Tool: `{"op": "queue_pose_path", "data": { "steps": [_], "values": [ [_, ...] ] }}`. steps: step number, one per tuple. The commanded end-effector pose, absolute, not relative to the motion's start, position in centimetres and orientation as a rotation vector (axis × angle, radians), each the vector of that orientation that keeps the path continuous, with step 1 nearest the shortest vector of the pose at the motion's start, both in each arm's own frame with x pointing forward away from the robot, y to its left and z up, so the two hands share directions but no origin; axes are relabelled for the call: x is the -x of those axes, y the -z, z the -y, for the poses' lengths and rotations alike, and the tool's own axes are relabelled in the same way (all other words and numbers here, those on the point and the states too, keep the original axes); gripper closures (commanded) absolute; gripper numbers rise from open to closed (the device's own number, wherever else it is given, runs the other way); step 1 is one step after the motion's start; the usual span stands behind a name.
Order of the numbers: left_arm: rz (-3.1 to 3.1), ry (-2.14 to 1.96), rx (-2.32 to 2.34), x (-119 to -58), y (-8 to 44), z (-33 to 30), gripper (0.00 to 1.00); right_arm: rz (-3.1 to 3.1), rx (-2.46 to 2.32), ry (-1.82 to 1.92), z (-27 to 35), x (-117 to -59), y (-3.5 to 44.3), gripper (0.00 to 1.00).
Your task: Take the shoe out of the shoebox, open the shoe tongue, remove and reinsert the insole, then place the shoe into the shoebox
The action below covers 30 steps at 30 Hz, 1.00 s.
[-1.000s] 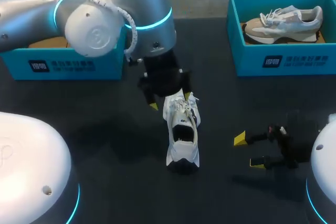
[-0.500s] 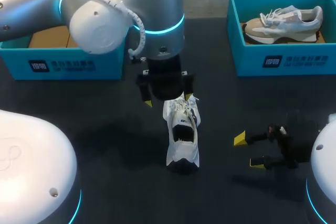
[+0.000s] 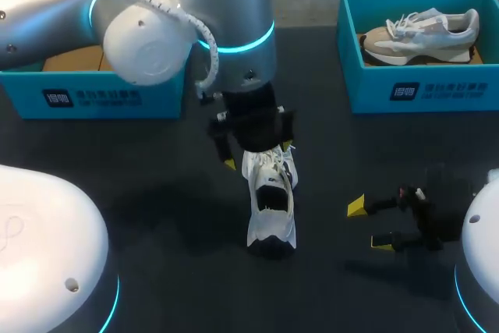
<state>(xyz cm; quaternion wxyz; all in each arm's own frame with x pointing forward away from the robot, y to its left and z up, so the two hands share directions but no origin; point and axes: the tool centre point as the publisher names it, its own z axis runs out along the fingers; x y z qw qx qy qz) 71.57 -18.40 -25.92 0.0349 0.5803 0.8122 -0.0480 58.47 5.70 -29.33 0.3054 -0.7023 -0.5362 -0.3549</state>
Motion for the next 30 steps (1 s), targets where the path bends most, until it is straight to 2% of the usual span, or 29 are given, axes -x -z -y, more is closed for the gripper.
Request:
{"op": "queue_pose_path", "data": {
  "steps": [1, 14, 30],
  "values": [
    [-2.705, 0.137, -1.407, -69.8, 26.4, 18.0, 0.00, 1.420, 1.863, 0.940, -5.7, -58.3, 29.2, 0.00],
    [-3.017, 0.285, -0.790, -67.8, 26.2, 17.0, 0.00, 1.420, 1.863, 0.940, -5.7, -58.3, 29.2, 0.00],
    [-3.066, 0.322, -0.673, -64.4, 28.9, 18.2, 0.00, 1.450, 1.868, 0.922, -3.8, -58.3, 28.9, 0.00]
  ]
}}
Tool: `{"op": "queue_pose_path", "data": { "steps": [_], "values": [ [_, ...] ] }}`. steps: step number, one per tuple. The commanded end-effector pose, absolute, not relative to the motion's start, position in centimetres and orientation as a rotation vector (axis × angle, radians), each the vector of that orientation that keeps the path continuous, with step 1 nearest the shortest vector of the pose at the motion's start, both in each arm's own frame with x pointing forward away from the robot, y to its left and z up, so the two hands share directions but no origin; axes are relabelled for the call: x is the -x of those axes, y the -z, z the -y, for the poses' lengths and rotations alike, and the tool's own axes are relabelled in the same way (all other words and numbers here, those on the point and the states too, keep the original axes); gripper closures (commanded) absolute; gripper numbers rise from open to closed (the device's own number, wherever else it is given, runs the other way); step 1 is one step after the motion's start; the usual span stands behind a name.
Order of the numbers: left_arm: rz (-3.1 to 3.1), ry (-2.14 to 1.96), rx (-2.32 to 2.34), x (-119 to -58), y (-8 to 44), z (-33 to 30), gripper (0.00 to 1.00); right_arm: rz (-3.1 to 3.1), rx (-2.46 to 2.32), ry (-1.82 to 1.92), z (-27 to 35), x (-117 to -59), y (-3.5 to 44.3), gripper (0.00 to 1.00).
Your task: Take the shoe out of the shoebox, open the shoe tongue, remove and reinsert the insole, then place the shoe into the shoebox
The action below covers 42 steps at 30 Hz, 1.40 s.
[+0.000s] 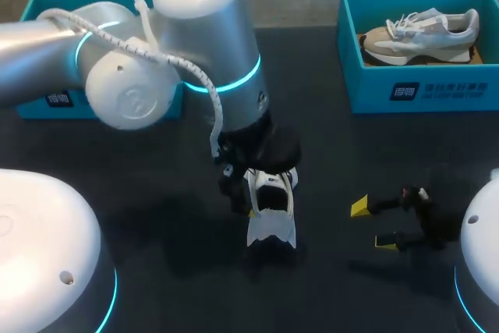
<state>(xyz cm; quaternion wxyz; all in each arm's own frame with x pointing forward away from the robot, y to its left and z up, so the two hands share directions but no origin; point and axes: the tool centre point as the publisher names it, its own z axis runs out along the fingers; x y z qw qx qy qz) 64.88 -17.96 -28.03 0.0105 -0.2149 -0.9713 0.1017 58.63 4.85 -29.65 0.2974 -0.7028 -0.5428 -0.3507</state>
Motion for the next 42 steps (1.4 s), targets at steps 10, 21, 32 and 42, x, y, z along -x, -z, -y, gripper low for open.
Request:
{"op": "queue_pose_path", "data": {
  "steps": [10, 21, 32, 42],
  "values": [
    [3.055, -0.318, 0.544, -63.4, 30.5, 18.4, 0.00, 1.443, 1.876, 0.912, -1.9, -58.1, 28.8, 0.00],
    [3.021, -0.333, 0.419, -63.0, 32.9, 19.1, 0.00, 1.443, 1.876, 0.912, -1.9, -58.1, 28.8, 0.00],
    [3.019, -0.256, 0.408, -62.8, 35.2, 20.7, 0.00, 1.443, 1.876, 0.912, -1.9, -58.1, 28.8, 0.00],
    [3.032, -0.216, 0.350, -62.6, 36.4, 21.1, 0.00, 1.443, 1.876, 0.912, -1.9, -58.1, 28.8, 0.00]
  ]
}}
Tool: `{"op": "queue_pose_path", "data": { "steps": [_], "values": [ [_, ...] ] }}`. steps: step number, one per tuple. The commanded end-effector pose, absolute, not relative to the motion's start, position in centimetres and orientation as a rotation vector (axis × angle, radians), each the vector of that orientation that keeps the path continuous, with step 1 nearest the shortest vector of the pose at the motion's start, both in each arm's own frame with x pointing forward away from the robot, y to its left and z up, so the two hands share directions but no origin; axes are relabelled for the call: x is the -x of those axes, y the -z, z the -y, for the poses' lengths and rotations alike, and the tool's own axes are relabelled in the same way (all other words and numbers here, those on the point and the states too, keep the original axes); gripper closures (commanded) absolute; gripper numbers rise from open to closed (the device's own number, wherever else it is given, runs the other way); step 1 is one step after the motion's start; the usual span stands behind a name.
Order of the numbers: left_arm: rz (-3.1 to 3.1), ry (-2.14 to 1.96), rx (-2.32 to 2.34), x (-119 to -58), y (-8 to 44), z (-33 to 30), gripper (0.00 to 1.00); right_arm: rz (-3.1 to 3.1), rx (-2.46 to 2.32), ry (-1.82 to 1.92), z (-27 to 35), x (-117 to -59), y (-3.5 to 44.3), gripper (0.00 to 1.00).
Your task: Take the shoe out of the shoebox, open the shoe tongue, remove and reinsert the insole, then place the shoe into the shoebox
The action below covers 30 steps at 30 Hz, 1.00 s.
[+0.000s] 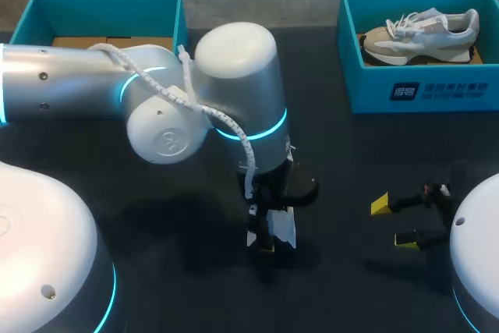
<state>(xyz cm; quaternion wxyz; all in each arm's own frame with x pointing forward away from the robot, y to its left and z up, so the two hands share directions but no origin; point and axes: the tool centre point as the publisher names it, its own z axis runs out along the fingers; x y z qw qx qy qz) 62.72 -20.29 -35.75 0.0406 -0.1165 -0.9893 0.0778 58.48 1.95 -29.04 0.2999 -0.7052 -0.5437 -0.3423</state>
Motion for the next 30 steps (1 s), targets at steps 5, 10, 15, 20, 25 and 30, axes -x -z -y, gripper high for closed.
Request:
{"op": "queue_pose_path", "data": {
  "steps": [5, 10, 15, 20, 25, 30],
  "values": [
    [3.053, -0.185, 0.315, -62.4, 36.8, 21.1, 0.00, 1.443, 1.876, 0.912, -1.9, -58.1, 28.8, 0.00],
    [3.077, -0.178, 0.266, -62.4, 37.3, 21.1, 0.00, 1.443, 1.876, 0.912, -1.9, -58.1, 28.8, 0.00],
    [3.074, -0.166, 0.228, -62.5, 38.0, 21.1, 0.00, 1.443, 1.876, 0.912, -1.9, -58.1, 28.8, 0.00],
    [3.090, -0.151, 0.197, -62.6, 38.4, 20.9, 0.00, 1.443, 1.876, 0.912, -1.9, -58.1, 28.8, 0.00],
    [3.088, -0.136, 0.172, -62.9, 39.2, 20.9, 0.00, 1.443, 1.876, 0.912, -1.9, -58.1, 28.8, 0.00],
    [3.090, -0.122, 0.152, -63.0, 39.7, 21.0, 0.00, 1.443, 1.876, 0.912, -1.9, -58.1, 28.8, 0.00]
  ]
}}
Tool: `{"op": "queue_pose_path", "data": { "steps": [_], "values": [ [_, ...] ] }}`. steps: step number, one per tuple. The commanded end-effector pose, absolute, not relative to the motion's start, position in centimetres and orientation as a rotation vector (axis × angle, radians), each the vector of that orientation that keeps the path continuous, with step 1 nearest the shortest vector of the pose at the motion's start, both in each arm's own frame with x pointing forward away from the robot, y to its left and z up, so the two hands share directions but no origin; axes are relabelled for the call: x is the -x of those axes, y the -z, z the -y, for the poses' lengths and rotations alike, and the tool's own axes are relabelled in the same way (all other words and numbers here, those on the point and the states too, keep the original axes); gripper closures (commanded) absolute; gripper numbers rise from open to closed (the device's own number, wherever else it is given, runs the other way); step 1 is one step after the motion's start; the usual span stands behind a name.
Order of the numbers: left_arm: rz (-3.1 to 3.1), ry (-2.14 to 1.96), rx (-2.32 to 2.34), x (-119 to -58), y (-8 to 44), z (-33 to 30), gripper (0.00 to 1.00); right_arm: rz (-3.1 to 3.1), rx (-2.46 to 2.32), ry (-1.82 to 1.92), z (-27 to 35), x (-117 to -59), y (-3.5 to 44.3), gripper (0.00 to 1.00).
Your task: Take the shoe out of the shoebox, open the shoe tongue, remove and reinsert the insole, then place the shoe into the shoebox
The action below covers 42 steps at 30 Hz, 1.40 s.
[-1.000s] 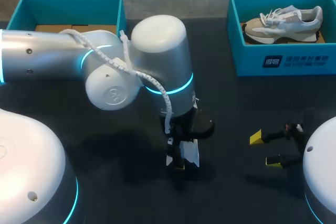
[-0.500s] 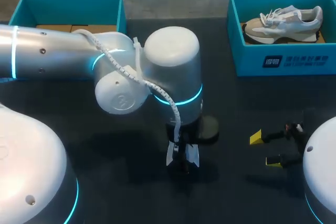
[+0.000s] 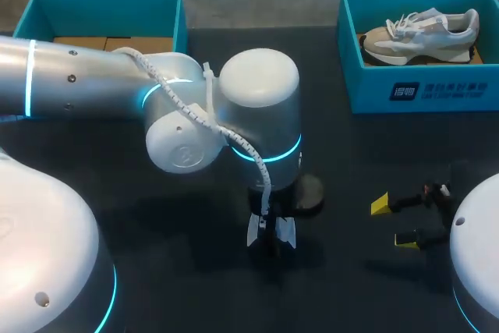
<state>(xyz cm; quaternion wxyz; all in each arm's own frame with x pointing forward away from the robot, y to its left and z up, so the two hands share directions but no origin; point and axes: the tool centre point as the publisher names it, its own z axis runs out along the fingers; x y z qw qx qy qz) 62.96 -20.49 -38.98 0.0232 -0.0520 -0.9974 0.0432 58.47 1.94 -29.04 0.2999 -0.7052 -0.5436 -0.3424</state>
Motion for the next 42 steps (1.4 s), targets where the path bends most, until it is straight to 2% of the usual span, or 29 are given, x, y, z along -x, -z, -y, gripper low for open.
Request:
{"op": "queue_pose_path", "data": {
  "steps": [1, 9, 16, 25, 27, 29, 31, 33, 35, 42],
  "values": [
    [3.095, -0.117, 0.147, -63.0, 39.8, 21.0, 0.02, 1.443, 1.876, 0.912, -1.9, -58.1, 28.8, 0.00],
    [3.102, -0.113, 0.125, -63.0, 40.5, 21.0, 0.06, 1.443, 1.876, 0.912, -1.9, -58.1, 28.8, 0.00],
    [3.120, -0.106, 0.099, -62.8, 40.6, 21.0, 0.14, 1.443, 1.876, 0.912, -1.9, -58.1, 28.8, 0.00],
    [3.132, -0.111, 0.084, -62.6, 40.3, 20.6, 0.29, 1.443, 1.876, 0.912, -1.9, -58.1, 28.8, 0.00],
    [3.135, -0.107, 0.083, -62.4, 40.3, 20.6, 0.34, 1.443, 1.876, 0.912, -1.9, -58.1, 28.8, 0.00],
    [3.134, -0.099, 0.080, -62.4, 40.5, 20.6, 0.49, 1.443, 1.876, 0.912, -1.9, -58.1, 28.8, 0.00],
    [3.129, -0.093, 0.077, -62.4, 40.7, 20.6, 0.55, 1.443, 1.876, 0.912, -1.9, -58.1, 28.8, 0.00],
    [3.122, -0.090, 0.072, -62.5, 40.8, 20.5, 0.72, 1.443, 1.876, 0.912, -1.9, -58.1, 28.8, 0.00],
    [3.120, -0.090, 0.068, -62.5, 40.9, 20.5, 1.00, 1.443, 1.876, 0.912, -1.9, -58.1, 28.8, 0.00],
    [3.126, -0.100, 0.061, -62.3, 40.6, 20.1, 1.00, 1.443, 1.876, 0.912, -1.9, -58.1, 28.8, 0.00]
  ]
}}
